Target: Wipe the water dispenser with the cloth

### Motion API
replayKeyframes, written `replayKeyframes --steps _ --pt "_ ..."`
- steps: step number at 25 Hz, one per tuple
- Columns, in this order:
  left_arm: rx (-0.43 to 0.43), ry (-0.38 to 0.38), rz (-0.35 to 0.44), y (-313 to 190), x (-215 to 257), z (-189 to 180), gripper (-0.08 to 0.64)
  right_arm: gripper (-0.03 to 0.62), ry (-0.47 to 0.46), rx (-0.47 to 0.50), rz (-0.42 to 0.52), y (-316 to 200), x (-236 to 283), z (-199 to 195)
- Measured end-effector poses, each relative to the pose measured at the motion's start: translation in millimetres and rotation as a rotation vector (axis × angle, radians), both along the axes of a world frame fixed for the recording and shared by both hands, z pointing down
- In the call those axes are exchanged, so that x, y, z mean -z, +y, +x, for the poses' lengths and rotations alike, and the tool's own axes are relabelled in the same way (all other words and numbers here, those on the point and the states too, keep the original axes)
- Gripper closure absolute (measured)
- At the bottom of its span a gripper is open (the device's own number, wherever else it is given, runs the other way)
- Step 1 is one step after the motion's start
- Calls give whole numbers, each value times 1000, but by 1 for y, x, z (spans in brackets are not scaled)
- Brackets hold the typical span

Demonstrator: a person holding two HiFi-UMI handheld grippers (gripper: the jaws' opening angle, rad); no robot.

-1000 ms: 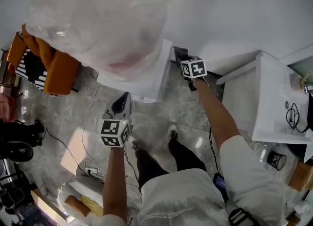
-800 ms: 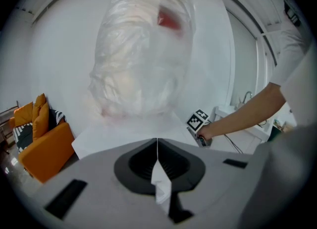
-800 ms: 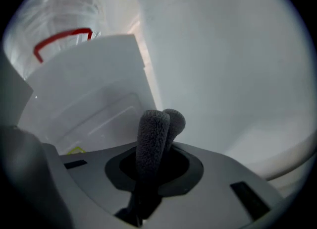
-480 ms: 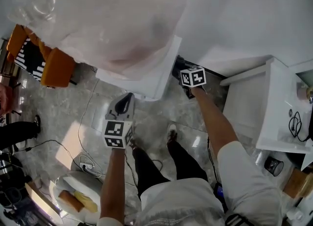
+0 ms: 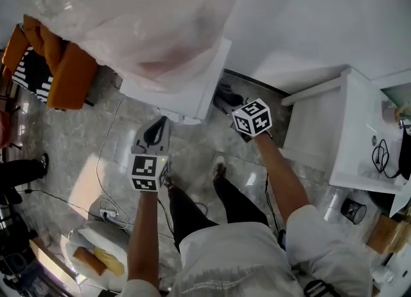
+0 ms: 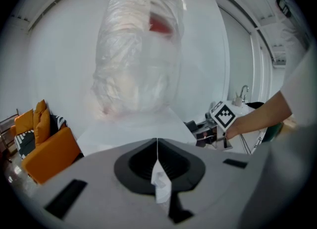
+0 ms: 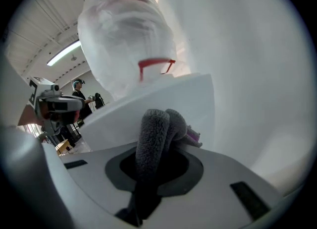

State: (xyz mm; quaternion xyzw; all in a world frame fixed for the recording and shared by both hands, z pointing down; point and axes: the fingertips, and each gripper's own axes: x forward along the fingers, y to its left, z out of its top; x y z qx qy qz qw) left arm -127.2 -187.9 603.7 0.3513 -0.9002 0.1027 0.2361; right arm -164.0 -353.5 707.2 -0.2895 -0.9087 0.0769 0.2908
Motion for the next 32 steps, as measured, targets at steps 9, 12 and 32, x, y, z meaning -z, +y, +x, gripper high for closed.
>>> replayKeyframes --steps 9,12,32 --pt "1 -5 18 -12 9 9 543 537 -69 36 -33 9 73 21" --pt "5 -13 14 -9 13 9 543 537 -134 -64 73 -29 89 -12" --pt "37 -8 27 10 16 2 543 537 -126 -119 -11 -33 78 -53"
